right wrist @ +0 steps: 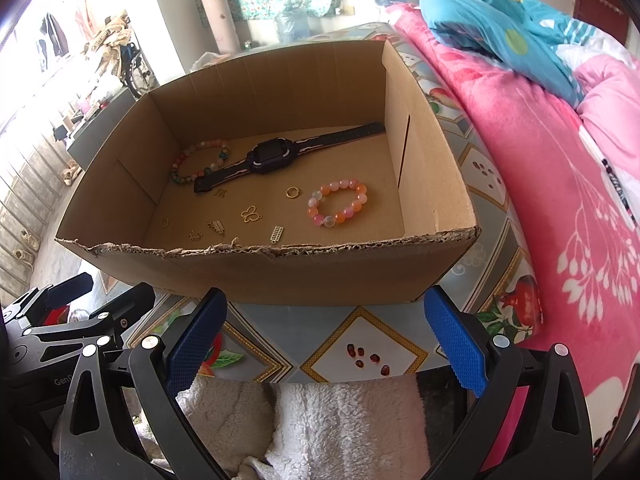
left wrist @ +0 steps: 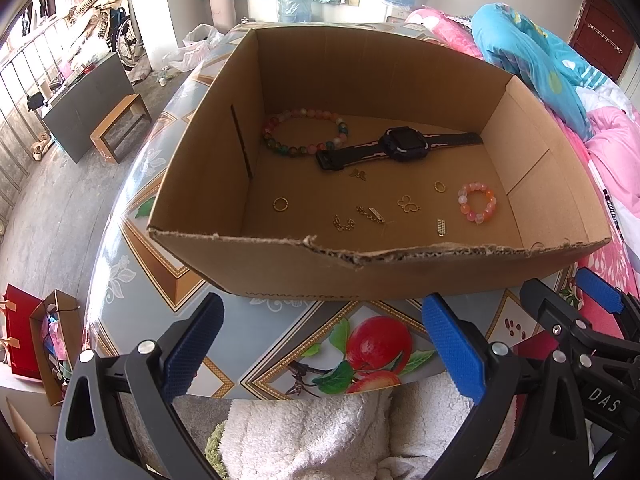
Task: Organize jewelry
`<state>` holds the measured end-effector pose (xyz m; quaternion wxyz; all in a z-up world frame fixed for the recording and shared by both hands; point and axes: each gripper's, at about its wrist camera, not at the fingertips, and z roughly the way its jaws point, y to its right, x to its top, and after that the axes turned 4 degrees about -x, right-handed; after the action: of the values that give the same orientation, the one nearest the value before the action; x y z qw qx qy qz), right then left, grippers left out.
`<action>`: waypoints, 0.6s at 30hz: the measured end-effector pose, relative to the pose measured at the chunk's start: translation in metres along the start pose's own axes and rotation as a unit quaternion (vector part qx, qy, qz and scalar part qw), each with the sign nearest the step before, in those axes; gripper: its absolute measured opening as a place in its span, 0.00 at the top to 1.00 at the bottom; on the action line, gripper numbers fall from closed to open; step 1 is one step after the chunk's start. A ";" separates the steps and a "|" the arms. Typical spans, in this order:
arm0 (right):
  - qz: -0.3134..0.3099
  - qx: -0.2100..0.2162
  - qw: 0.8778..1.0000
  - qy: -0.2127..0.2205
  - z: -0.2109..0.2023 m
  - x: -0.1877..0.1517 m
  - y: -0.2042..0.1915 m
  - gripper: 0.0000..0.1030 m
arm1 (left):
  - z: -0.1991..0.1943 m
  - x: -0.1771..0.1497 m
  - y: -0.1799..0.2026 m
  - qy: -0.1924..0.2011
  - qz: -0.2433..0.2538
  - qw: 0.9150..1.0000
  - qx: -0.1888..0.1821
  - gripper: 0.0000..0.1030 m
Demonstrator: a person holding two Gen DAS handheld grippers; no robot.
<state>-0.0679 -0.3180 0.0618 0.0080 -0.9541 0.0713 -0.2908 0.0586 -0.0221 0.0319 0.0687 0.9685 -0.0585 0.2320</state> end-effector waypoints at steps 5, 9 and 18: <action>0.001 0.000 1.000 0.000 0.000 0.000 -0.001 0.08 | 0.000 0.000 0.000 0.000 0.000 1.000 0.000 0.06; 0.001 -0.001 1.000 0.000 0.001 -0.001 -0.001 0.08 | 0.000 0.000 0.000 -0.001 0.000 1.000 -0.001 0.06; 0.000 -0.001 1.000 0.000 0.001 0.000 0.000 0.08 | 0.000 0.000 0.000 0.000 0.000 1.000 0.000 0.06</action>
<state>-0.0675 -0.3177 0.0613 0.0067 -0.9542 0.0718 -0.2902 0.0590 -0.0221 0.0315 0.0686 0.9686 -0.0582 0.2317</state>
